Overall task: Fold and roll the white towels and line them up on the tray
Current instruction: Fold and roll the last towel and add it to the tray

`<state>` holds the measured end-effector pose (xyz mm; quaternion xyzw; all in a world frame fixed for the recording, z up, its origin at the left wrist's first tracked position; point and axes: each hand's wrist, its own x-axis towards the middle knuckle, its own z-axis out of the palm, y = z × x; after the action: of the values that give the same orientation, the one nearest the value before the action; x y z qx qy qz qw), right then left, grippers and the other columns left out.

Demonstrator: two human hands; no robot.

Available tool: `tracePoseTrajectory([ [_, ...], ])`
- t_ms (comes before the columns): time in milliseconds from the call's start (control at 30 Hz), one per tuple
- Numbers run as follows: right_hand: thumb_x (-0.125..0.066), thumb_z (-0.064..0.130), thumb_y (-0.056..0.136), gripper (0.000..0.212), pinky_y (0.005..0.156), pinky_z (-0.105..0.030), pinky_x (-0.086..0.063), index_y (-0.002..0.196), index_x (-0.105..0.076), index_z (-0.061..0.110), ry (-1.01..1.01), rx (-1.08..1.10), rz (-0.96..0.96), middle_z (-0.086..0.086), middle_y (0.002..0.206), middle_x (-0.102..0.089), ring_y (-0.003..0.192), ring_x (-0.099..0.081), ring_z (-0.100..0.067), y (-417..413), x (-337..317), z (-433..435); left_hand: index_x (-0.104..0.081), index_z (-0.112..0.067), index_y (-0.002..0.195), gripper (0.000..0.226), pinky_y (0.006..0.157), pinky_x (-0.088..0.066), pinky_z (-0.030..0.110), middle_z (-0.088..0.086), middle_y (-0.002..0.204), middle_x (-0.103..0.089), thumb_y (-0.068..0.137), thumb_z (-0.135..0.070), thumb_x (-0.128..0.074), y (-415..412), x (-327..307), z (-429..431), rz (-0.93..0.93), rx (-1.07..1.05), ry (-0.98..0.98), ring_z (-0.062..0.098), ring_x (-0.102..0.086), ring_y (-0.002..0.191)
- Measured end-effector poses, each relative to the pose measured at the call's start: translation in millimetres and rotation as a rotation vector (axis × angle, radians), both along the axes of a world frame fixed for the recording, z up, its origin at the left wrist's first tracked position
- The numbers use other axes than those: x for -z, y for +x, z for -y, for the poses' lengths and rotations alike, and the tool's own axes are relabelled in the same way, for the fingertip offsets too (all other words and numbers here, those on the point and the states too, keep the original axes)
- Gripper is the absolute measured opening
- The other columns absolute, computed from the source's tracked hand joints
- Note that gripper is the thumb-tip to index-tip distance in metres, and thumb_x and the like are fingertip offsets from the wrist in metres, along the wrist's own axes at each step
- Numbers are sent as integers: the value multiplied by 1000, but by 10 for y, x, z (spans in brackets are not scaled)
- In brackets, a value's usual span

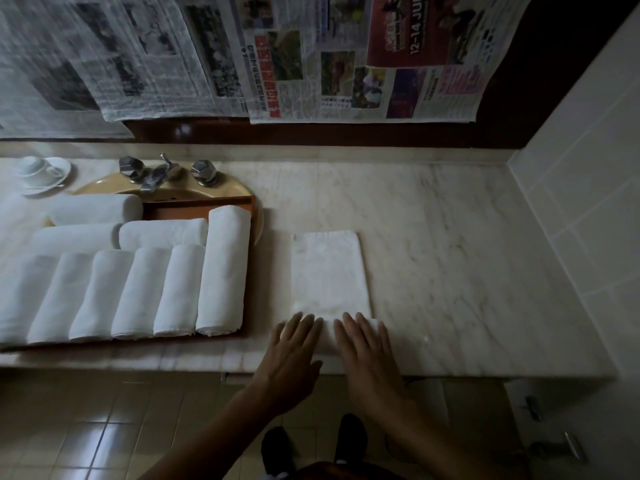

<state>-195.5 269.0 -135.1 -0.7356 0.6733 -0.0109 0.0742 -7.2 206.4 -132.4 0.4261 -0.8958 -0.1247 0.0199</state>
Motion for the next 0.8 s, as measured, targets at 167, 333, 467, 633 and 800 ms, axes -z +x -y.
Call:
tracePoseTrajectory([
  [167, -69, 27, 86, 87, 122, -57, -14, 161, -27, 13, 28, -42, -4, -12, 167, -29, 154, -25, -33, -81, 21, 282, 1, -19, 165, 87, 129, -7, 48, 5, 173, 1, 101, -43, -54, -32, 80, 241, 92, -32, 127, 29, 2, 160],
  [333, -68, 39, 92, 91, 124, -52, -15, 163, -16, 17, 127, -116, -13, -7, 166, -28, 153, -24, -28, -216, -114, 654, -23, -15, 161, 91, 121, -27, 47, 6, 163, -33, 91, -54, -65, -95, 48, 559, 95, -37, 133, 28, -32, 148],
  [467, -68, 39, 91, 81, 116, -46, -30, 158, -27, 20, 165, -138, 37, -3, 156, -39, 140, -39, -25, -262, -219, 682, -35, -18, 153, 82, 117, -35, 46, 3, 156, -42, 87, -53, -69, -74, -13, 594, 100, -23, 171, 25, -41, 141],
  [633, -64, 41, 90, 74, 108, -46, -35, 154, -30, 24, 266, -141, 36, -2, 149, -42, 133, -43, -26, -189, -245, 343, -36, -23, 150, 80, 114, -38, 42, -2, 155, -39, 85, -60, -64, 78, -5, 247, 96, 32, 224, 20, -41, 136],
  [800, -62, 47, 88, 70, 103, -46, -38, 149, -33, 28, 326, -139, 48, 0, 144, -42, 128, -43, -25, -185, -225, 170, -37, -27, 148, 86, 111, -37, 39, -8, 150, -42, 83, -82, -51, 155, 9, 53, -28, 13, 289, 13, -41, 132],
])
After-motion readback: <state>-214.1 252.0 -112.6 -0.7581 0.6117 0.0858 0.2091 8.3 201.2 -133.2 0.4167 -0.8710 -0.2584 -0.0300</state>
